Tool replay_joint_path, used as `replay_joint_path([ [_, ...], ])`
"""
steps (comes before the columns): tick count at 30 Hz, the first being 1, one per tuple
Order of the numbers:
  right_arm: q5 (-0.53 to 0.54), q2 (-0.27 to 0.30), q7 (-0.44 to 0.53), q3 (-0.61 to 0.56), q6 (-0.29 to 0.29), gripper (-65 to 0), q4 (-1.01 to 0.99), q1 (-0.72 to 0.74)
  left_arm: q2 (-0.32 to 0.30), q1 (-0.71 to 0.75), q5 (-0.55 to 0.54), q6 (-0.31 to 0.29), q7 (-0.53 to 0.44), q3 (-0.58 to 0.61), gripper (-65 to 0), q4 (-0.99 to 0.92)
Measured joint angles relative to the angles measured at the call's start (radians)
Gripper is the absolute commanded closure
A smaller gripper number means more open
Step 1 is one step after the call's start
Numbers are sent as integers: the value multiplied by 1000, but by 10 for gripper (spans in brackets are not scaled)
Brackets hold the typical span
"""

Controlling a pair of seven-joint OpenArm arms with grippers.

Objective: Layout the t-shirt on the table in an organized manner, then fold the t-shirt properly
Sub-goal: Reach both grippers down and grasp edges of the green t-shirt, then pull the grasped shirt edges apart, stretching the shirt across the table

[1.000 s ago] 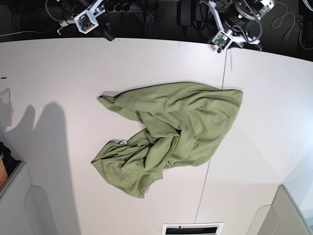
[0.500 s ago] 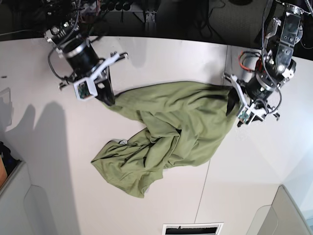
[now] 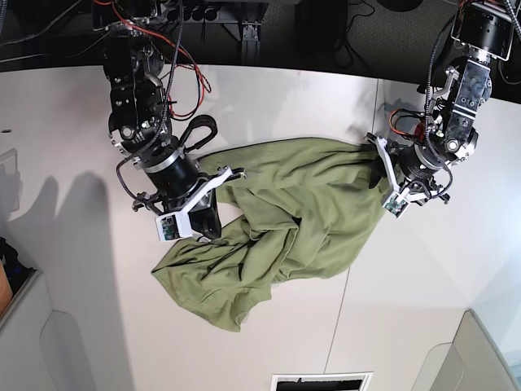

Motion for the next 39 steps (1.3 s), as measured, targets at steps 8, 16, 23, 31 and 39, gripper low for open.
replay_joint_path([
  [8, 66, -24, -4, -5, 112, 0, -316, 206, -1, 0, -36, -154, 31, -2, -244, 5],
  [16, 35, -79, 0, -6, 120, 0, -459, 330, 0, 0, -146, -221, 109, 0, -58, 47],
  [23, -52, -91, 30, -6, 124, 0, -676, 379, -3, 1, -285, -315, 212, 0, 0, 57],
  [31, -61, -5, 62, 0, 100, 0, -693, 390, -118, 69, -700, -319, 407, 2, 0, 230],
  [39, -65, 15, 67, 92, 93, 0, -694, 389, -180, 204, -767, -322, 482, 3, 0, 449],
])
